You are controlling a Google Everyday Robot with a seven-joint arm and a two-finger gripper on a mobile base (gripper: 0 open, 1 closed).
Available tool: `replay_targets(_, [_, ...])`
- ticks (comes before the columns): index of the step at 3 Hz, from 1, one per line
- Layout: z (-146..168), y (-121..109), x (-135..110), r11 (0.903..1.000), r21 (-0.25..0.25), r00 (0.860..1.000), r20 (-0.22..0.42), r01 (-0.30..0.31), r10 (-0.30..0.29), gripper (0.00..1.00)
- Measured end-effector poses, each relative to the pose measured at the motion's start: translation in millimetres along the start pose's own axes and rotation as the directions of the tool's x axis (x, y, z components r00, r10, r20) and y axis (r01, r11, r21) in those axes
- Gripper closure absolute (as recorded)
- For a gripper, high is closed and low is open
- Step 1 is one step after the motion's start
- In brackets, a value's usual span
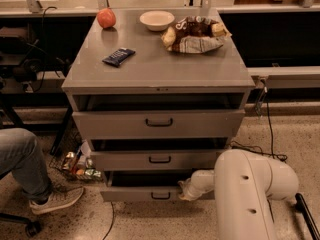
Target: Open bottom drawer
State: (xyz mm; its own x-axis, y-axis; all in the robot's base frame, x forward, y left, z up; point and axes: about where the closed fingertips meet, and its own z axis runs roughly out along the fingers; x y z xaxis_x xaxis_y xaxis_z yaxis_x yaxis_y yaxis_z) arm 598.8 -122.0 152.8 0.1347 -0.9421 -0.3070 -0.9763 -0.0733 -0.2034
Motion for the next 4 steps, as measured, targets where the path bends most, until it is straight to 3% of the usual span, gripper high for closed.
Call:
replay_targets(1, [-2.9,1.2,-1.2,1.0000,0.000,1.000,0.001,-0.004,0.004,1.00])
replay_targets(2, [-4.0,0.9,-1.6,1.0000,0.000,1.000,0.001,-0.004,0.004,0.83])
replay_targets(3, [-2.1,3.1,-2.5,1.0000,-0.004,1.000,0.002,-0.004,0.004,0.52])
replay_targets(4, [-1.9,3.4,-2.6,1.0000,-0.004,1.000,0.002,-0.004,0.004,0.29])
